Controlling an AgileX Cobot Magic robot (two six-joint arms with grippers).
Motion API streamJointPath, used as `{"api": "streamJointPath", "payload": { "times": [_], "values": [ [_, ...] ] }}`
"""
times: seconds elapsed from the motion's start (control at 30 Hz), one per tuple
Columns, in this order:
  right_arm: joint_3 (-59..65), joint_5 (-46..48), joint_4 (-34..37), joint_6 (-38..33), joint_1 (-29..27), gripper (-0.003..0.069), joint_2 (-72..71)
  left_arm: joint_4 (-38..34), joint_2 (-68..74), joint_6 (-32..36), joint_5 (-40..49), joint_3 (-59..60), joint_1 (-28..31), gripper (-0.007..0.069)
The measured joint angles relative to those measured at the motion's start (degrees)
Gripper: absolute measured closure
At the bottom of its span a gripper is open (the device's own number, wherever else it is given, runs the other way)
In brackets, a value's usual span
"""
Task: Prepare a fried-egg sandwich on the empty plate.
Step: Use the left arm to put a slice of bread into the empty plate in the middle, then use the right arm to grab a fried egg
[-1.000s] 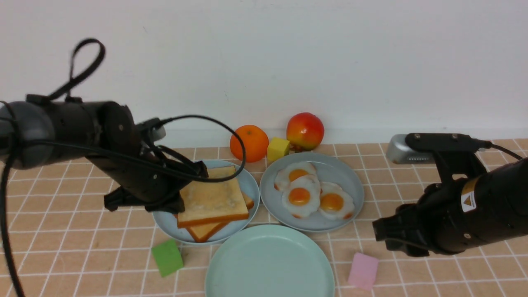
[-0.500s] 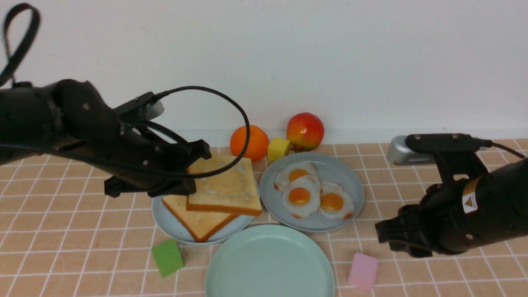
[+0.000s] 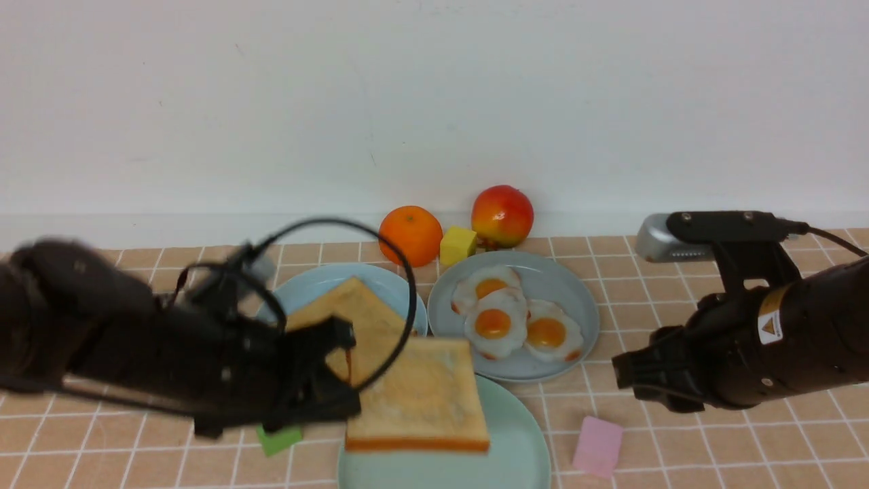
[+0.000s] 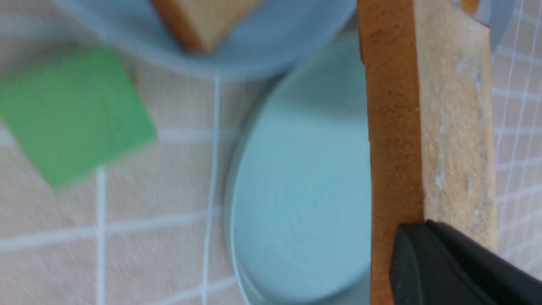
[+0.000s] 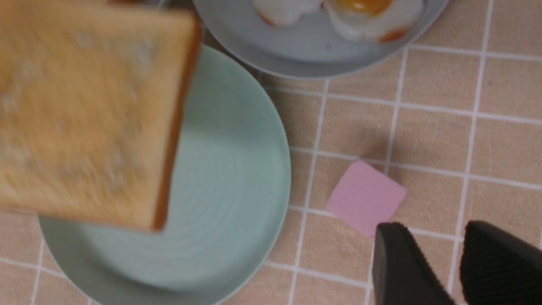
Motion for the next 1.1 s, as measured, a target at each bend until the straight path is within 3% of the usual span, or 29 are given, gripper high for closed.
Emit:
{"api": "streamJointPath", "payload": {
  "times": [0.2,0.53,0.7,0.87,0.93,1.1],
  "values": [
    [-1.1,-1.6,0.0,0.0,0.0,0.0419,1.9,-10.5,0.0,12.1,0.2,5.0,0.0,0.0638],
    [-4.9,-2.0,0.0,0.0,0.0,0.0419,5.1,-13.0,6.4,14.4,0.8,5.1,0.0,0.0615],
    [-7.2,-1.5,0.0,0.1,0.0,0.0396,6.0,-13.3,6.6,15.2,0.8,5.1,0.0,0.0512],
    [-14.3,1.2,0.0,0.1,0.0,0.0307,10.9,-11.7,6.0,15.8,0.7,4.2,0.0,0.0303],
    [-17.7,2.0,0.0,0.0,-0.1,0.0267,13.9,-8.0,4.7,15.7,1.1,1.9,0.0,0.0228],
    [-25.4,6.1,3.0,-3.2,-2.6,0.0239,21.0,4.4,1.2,8.0,3.5,-6.3,0.0,0.0183]
  ]
}}
